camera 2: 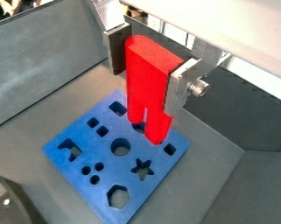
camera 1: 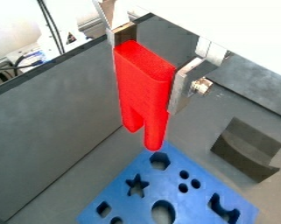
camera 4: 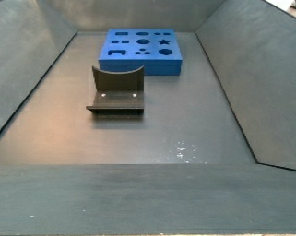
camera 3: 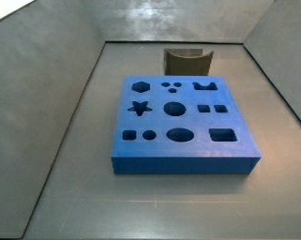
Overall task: Pick up the square-circle object. Move up. Move to above the board. Insert the square-circle object.
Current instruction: Move to above the board, then insert the square-circle object.
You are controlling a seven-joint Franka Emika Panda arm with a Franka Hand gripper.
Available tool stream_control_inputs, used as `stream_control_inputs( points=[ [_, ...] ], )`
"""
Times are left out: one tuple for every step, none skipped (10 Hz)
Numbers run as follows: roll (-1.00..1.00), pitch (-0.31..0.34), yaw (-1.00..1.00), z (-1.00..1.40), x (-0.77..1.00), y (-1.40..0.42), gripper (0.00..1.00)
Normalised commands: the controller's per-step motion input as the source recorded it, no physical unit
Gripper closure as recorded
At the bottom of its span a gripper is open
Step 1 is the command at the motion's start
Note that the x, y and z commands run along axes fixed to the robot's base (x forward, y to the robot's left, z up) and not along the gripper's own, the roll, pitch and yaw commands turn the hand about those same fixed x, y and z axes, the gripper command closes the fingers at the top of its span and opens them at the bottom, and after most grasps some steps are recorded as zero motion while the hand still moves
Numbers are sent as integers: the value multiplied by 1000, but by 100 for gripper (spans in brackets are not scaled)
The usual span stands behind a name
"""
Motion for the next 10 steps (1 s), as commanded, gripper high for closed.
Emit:
stream_control_inputs(
  points=[
    [5,56,10,74,-9,-181,100],
    [0,-6,0,0,0,0,100],
    [0,0,0,-54,0,0,100],
    [0,-11,214,-294,326,0,100],
    [14,0,554,-497,537,-171,100],
    [61,0,611,-557,406,-280,100],
    [121,0,537,-480,420,-340,100],
    [136,-4,514,-483,414,-403,100],
    [27,0,37,-111,63,-260,100],
    [26,0,0,0,0,-6,100]
  ],
)
